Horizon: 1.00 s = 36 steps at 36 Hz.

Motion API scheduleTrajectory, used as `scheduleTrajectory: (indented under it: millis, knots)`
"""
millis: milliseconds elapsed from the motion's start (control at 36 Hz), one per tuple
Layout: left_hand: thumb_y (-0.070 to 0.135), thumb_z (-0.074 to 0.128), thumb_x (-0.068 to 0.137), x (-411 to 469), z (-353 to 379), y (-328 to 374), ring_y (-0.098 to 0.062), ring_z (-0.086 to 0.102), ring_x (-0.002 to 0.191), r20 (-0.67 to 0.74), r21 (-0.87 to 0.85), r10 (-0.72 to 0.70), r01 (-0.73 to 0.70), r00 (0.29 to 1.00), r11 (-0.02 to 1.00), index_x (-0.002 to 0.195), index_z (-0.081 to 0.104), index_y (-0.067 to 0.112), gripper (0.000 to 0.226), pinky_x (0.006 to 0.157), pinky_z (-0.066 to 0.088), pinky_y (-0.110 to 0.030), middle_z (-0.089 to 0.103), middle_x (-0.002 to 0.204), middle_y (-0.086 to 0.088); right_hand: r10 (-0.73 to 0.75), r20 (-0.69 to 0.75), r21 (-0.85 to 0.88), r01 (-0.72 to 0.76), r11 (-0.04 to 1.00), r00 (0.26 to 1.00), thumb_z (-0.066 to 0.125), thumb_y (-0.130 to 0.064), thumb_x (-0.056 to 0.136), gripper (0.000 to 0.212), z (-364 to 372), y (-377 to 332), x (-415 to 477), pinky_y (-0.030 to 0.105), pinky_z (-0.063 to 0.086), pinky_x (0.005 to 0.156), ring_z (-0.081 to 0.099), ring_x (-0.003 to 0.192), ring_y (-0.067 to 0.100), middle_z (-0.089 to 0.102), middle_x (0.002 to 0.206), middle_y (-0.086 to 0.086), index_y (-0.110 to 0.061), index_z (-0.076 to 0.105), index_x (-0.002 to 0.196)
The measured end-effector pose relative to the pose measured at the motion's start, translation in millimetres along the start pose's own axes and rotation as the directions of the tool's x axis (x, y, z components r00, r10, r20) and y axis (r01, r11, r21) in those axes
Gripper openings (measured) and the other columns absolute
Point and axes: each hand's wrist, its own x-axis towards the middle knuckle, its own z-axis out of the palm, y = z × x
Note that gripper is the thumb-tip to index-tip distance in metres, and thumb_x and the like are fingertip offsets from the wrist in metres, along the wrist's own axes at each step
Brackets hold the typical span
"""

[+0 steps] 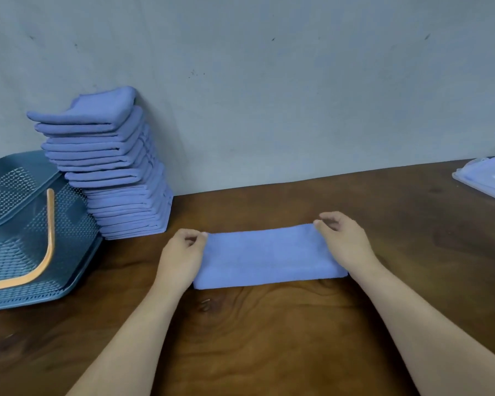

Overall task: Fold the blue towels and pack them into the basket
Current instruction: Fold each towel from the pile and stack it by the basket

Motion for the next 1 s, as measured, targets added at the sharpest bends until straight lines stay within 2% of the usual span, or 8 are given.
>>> scheduleTrajectory:
  millis: [194, 417, 500, 583, 667, 750, 917, 1000]
  knots:
    - [0.03, 0.066, 0.104, -8, 0, -12, 0.0, 0.067, 0.088, 0.004, 0.061, 0.106, -0.106, 0.994, 0.993, 0.121, 0.055, 0.042, 0.023, 0.067, 0.044, -0.02, 0.072, 0.099, 0.013, -0.149, -0.048, -0.089, 0.144, 0.986, 0.988, 0.061, -0.024, 0.102, 0.036, 3, 9, 0, 0.02, 0.045, 0.071, 0.057, 0.096, -0.012, 0.068, 0.096, -0.02, -0.052, 0.059, 0.125]
    - [0.021, 0.06, 0.107, -14, 5, -2, -0.009, 0.065, 0.085, -0.019, 0.249, 0.224, -0.212, 0.975, 0.945, 0.126, 0.054, 0.031, 0.022, 0.065, 0.043, -0.019, 0.063, 0.103, 0.017, -0.153, -0.041, -0.493, 0.114, 0.863, 0.987, 0.052, -0.034, 0.105, 0.037, 5, -1, -3, 0.039, 0.055, 0.076, 0.065, 0.099, 0.024, 0.06, 0.124, -0.012, -0.037, 0.053, 0.142]
    - [0.019, 0.061, 0.106, -20, 2, 12, -0.02, 0.062, 0.111, -0.023, 0.439, 0.299, -0.259, 0.954, 0.86, 0.14, 0.054, 0.021, 0.034, 0.083, 0.052, -0.03, 0.058, 0.132, 0.003, -0.183, -0.026, -0.595, 0.132, 0.793, 0.983, 0.05, -0.047, 0.104, 0.043, 3, -9, -4, 0.038, 0.053, 0.073, 0.063, 0.098, 0.024, 0.052, 0.133, -0.008, -0.034, 0.051, 0.146]
    - [0.024, 0.058, 0.106, -29, 5, 34, -0.022, 0.053, 0.124, 0.049, 0.514, 0.476, -0.431, 0.878, 0.742, 0.144, 0.057, 0.021, 0.038, 0.102, 0.05, -0.038, 0.057, 0.143, 0.003, -0.135, 0.138, -0.68, 0.193, 0.708, 0.981, 0.052, -0.069, 0.095, 0.063, -3, -15, 4, 0.04, 0.05, 0.086, 0.049, 0.125, 0.021, 0.048, 0.143, -0.011, -0.034, 0.051, 0.147]
    - [0.04, 0.045, 0.111, -39, 27, 58, -0.013, 0.045, 0.139, 0.342, 0.364, 0.45, -0.558, 0.825, 0.746, 0.149, 0.054, 0.032, 0.04, 0.116, 0.04, -0.038, 0.055, 0.151, 0.014, 0.044, 0.285, -0.628, 0.152, 0.763, 0.958, 0.067, -0.075, 0.079, 0.064, -12, -26, 20, 0.039, 0.048, 0.091, 0.047, 0.121, 0.016, 0.054, 0.127, -0.012, -0.035, 0.061, 0.129]
    - [0.052, 0.034, 0.112, -44, 52, 63, -0.009, 0.027, 0.156, 0.517, 0.369, 0.34, -0.564, 0.785, 0.739, 0.16, 0.041, 0.038, 0.051, 0.13, 0.019, -0.04, 0.038, 0.167, 0.017, 0.177, 0.381, -0.526, 0.055, 0.849, 0.908, 0.083, -0.067, 0.069, 0.057, -19, -39, 39, 0.034, 0.05, 0.077, 0.061, 0.092, 0.013, 0.067, 0.1, -0.009, -0.022, 0.068, 0.1]
    - [0.07, 0.012, 0.107, -50, 54, 32, -0.002, -0.018, 0.16, 0.626, 0.443, 0.316, -0.659, 0.713, 0.608, 0.165, -0.001, 0.056, 0.062, 0.132, -0.01, -0.046, -0.01, 0.174, 0.027, 0.176, 0.479, -0.475, 0.086, 0.876, 0.86, 0.081, -0.036, 0.071, 0.038, -29, -51, 49, 0.036, 0.034, 0.063, 0.04, 0.068, 0.019, 0.045, 0.078, 0.003, -0.017, 0.048, 0.076]
    - [0.077, 0.008, 0.103, -59, 51, 27, -0.003, -0.024, 0.159, 0.64, 0.441, 0.313, -0.669, 0.702, 0.599, 0.161, -0.009, 0.061, 0.063, 0.13, -0.015, -0.047, -0.017, 0.173, 0.028, 0.2, 0.459, -0.324, -0.046, 0.945, 0.866, 0.075, -0.026, 0.086, 0.028, -34, -43, 36, 0.035, 0.044, 0.062, 0.047, 0.068, 0.022, 0.05, 0.081, 0.007, -0.015, 0.049, 0.085]
